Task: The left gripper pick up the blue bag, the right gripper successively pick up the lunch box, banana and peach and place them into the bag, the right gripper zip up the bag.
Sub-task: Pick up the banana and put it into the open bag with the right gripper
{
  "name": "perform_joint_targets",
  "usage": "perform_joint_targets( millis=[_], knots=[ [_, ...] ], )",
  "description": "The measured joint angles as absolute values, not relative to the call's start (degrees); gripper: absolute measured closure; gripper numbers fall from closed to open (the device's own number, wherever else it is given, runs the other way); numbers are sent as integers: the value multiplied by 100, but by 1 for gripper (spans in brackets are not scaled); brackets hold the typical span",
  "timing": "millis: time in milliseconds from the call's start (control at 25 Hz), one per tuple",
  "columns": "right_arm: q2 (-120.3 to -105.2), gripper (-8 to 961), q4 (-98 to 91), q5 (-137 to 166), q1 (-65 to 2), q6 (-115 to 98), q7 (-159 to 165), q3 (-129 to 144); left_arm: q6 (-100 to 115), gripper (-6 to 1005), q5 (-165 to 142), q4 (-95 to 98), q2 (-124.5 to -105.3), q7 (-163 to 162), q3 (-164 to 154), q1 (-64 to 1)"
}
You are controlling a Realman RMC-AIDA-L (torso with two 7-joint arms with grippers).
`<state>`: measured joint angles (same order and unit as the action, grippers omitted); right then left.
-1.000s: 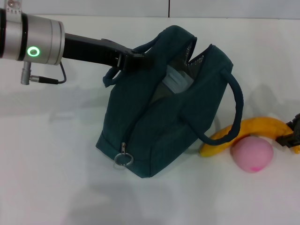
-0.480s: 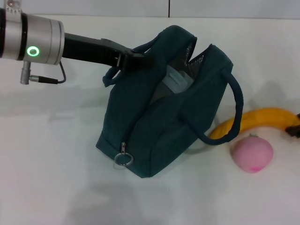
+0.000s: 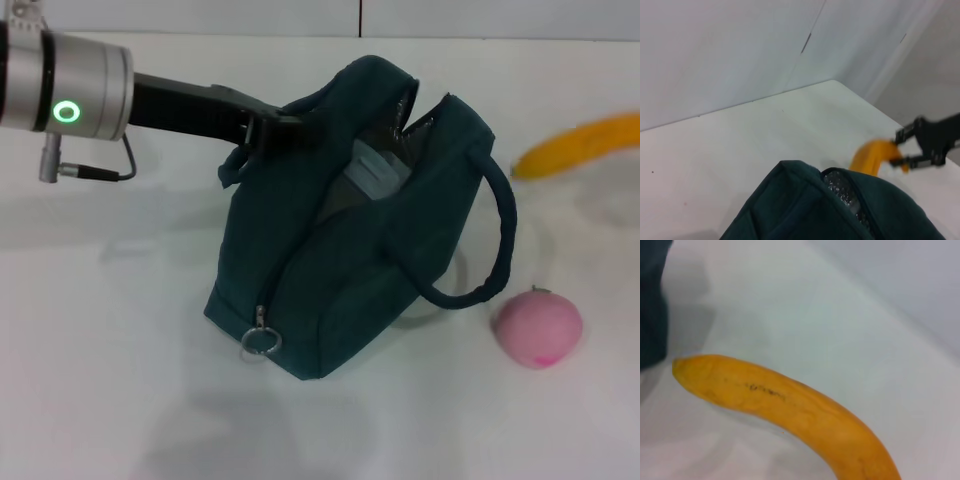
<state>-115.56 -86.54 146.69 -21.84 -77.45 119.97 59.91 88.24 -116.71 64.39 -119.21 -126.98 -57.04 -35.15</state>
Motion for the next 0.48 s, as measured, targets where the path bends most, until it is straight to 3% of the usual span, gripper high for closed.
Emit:
perform_joint_targets(
  millis=[480],
  knots=[
    [-11546, 522, -9151, 13254, -2107, -7128, 10908, 5681, 8825, 937, -11760, 6420, -11924, -12783, -5572, -3612]
  ],
)
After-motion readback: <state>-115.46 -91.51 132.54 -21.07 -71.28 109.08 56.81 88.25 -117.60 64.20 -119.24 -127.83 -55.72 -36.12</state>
